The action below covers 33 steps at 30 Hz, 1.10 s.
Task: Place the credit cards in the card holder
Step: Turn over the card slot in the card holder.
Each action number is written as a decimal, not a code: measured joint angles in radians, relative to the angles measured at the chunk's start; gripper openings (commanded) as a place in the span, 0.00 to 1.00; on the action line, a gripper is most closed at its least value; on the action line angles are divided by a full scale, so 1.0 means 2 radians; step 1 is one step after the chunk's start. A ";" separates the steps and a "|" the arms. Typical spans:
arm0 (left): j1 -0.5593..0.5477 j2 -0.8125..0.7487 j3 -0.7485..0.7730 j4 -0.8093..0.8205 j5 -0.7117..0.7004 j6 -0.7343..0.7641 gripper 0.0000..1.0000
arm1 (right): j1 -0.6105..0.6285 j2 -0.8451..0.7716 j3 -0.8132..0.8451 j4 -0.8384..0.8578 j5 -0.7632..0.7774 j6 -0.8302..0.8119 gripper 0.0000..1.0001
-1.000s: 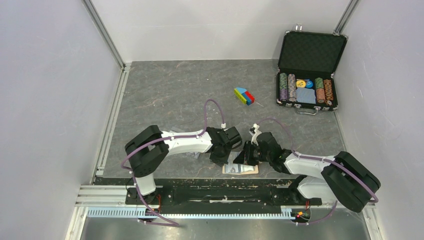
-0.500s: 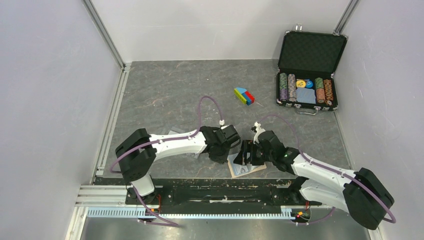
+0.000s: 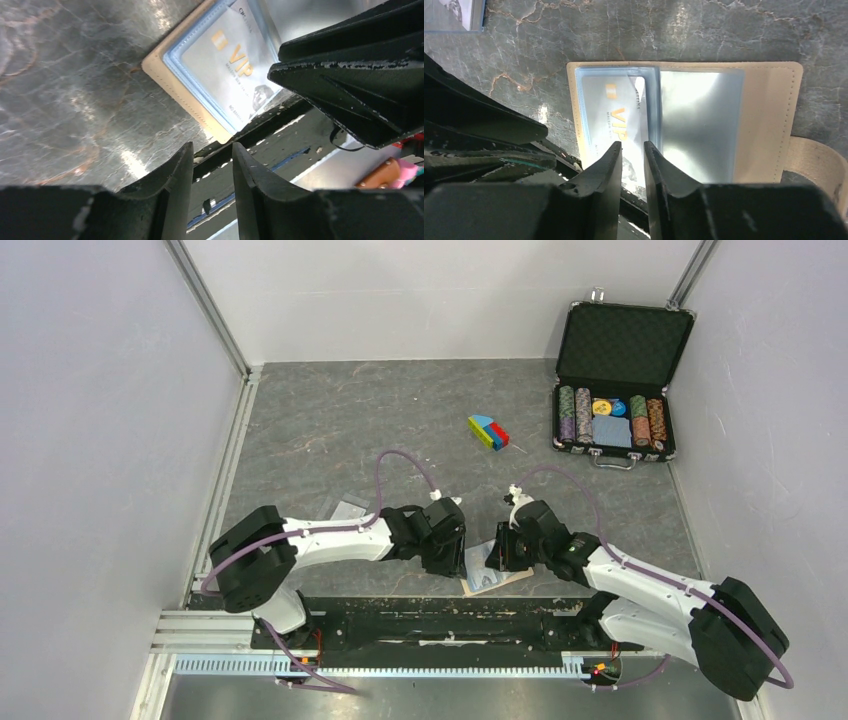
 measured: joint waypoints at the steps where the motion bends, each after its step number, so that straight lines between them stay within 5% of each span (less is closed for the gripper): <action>1: 0.000 0.000 -0.010 0.018 0.008 -0.009 0.41 | -0.001 0.000 0.000 -0.001 0.002 -0.001 0.14; 6: 0.001 0.007 -0.040 0.095 0.035 -0.044 0.39 | -0.002 0.000 0.000 -0.004 0.012 -0.008 0.00; 33: 0.004 0.050 -0.045 0.161 0.034 -0.099 0.43 | -0.011 0.023 -0.015 0.008 0.013 -0.010 0.00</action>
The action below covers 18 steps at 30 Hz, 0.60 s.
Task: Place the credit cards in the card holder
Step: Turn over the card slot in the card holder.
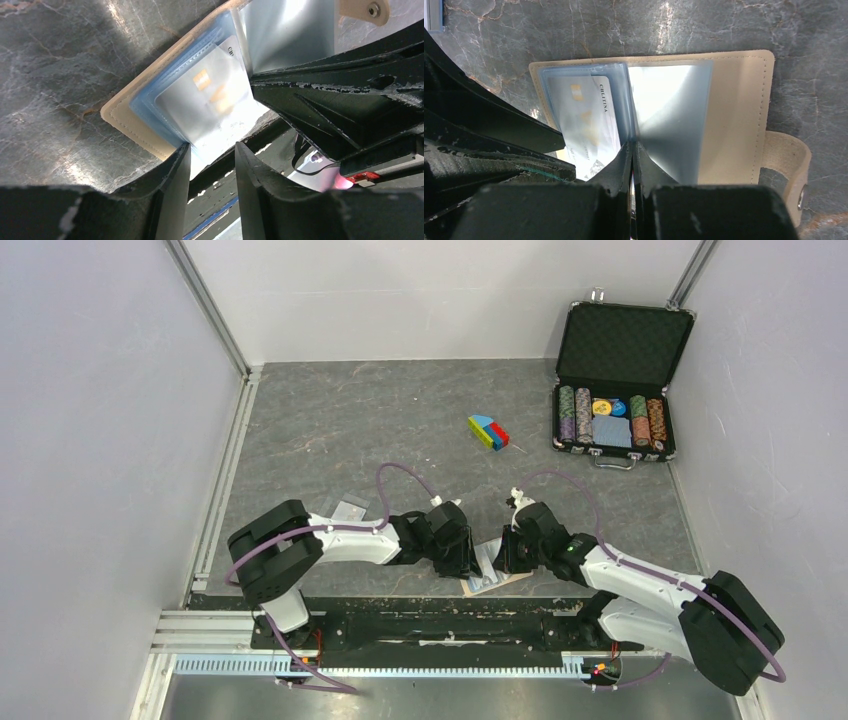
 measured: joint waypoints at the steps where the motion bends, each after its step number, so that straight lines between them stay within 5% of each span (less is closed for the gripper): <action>1: 0.000 0.000 -0.001 0.003 -0.001 -0.003 0.41 | 0.000 0.000 0.000 0.000 -0.001 0.000 0.00; 9: 0.000 -0.007 -0.014 0.020 -0.010 -0.005 0.30 | 0.000 0.001 0.000 0.001 -0.005 0.000 0.00; 18: -0.001 -0.036 -0.016 0.025 -0.031 -0.005 0.30 | -0.001 0.002 0.000 0.002 -0.007 0.000 0.00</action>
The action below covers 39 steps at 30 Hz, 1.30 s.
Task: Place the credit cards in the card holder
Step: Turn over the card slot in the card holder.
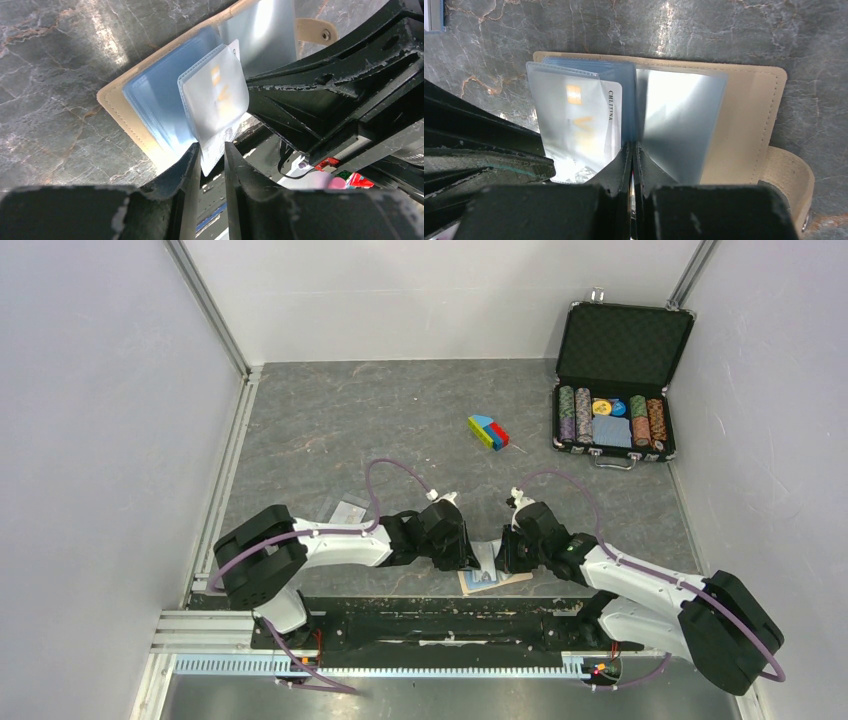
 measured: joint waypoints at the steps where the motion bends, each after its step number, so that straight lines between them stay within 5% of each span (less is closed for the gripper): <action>1: -0.001 -0.001 0.000 0.000 0.000 0.000 0.31 | 0.000 0.000 0.000 0.000 -0.001 0.000 0.00; 17: -0.014 0.001 0.006 0.013 -0.011 0.008 0.36 | -0.002 0.000 0.001 0.000 -0.003 0.000 0.00; 21: -0.014 0.007 0.011 0.013 -0.010 0.011 0.27 | -0.002 0.000 0.001 0.000 -0.004 0.000 0.00; 25: -0.018 0.022 0.025 0.018 -0.009 0.013 0.03 | -0.001 0.002 0.001 0.004 -0.012 0.001 0.00; 39: -0.022 0.025 0.112 -0.153 -0.059 0.065 0.02 | 0.001 -0.035 0.017 -0.012 -0.016 0.002 0.02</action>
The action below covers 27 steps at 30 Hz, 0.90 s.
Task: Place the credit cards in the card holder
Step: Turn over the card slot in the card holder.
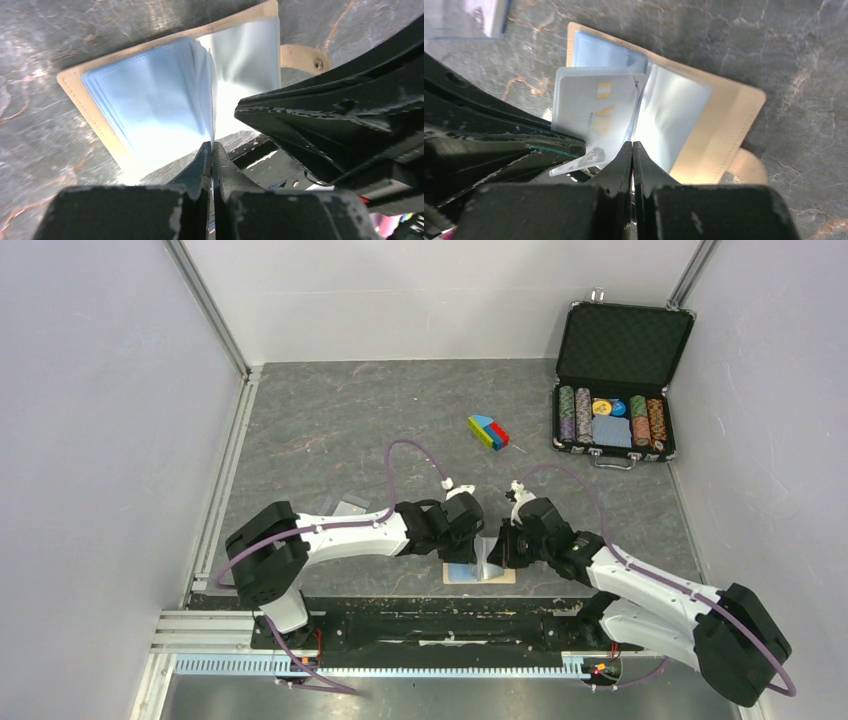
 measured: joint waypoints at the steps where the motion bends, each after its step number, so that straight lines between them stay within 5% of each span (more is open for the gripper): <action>1: 0.000 0.000 0.008 -0.016 -0.003 0.007 0.02 | 0.000 -0.004 0.003 0.000 0.001 0.000 0.02; 12: 0.000 0.029 0.126 -0.189 -0.030 0.079 0.07 | 0.000 -0.023 0.016 -0.014 0.014 -0.001 0.02; 19: -0.004 0.097 0.175 -0.240 -0.032 0.096 0.48 | 0.000 -0.023 0.017 -0.032 0.027 -0.006 0.02; 27: -0.031 0.121 0.222 -0.245 -0.027 0.096 0.56 | -0.014 -0.038 0.029 -0.056 0.039 -0.011 0.02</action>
